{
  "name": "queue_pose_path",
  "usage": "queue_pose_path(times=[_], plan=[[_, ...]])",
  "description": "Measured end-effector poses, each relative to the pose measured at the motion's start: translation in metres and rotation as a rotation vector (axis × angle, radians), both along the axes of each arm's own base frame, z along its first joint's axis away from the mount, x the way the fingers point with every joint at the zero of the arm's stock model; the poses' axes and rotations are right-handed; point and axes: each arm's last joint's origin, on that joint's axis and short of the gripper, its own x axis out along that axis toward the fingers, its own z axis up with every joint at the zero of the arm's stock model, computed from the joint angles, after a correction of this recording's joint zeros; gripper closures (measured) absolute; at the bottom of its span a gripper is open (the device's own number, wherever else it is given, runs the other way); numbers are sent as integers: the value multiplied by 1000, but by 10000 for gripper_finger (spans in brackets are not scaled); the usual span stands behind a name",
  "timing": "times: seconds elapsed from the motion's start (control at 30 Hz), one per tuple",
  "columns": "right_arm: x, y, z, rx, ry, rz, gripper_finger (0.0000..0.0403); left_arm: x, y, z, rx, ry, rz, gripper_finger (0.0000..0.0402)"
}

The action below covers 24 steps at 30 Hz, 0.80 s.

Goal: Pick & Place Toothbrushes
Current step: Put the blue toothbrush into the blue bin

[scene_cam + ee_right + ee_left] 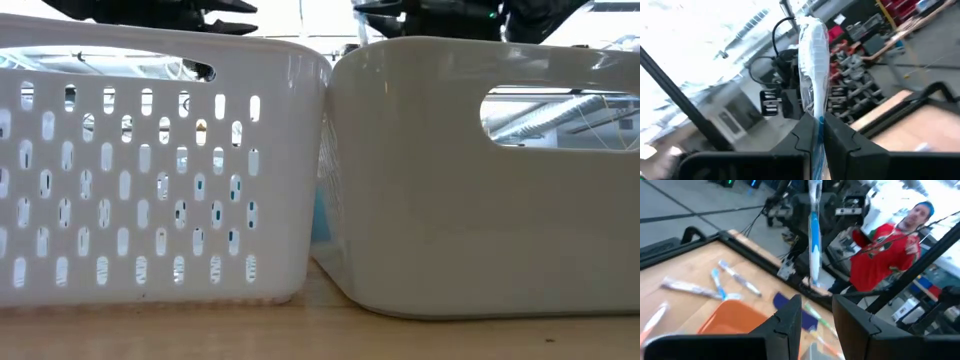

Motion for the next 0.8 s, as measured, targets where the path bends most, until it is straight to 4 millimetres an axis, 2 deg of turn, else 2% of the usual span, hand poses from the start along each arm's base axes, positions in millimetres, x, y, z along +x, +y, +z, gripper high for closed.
queue_pose_path(times=[0.17, 0.43, 0.53, 0.8], plan=[[15, -5, -12, 64, -50, 69, 390, 19, -1, -3, -41, -68, -38, 280], [26, -3, -21, 153, -89, 121, 390, 45, -5, -13, -98, -125, -12, 170], [32, -1, -20, 163, -97, 137, 390, 56, -7, -16, -113, -140, -5, 141], [49, 0, -13, 138, -86, 147, 390, 90, -13, -8, -87, -135, -23, 124]])
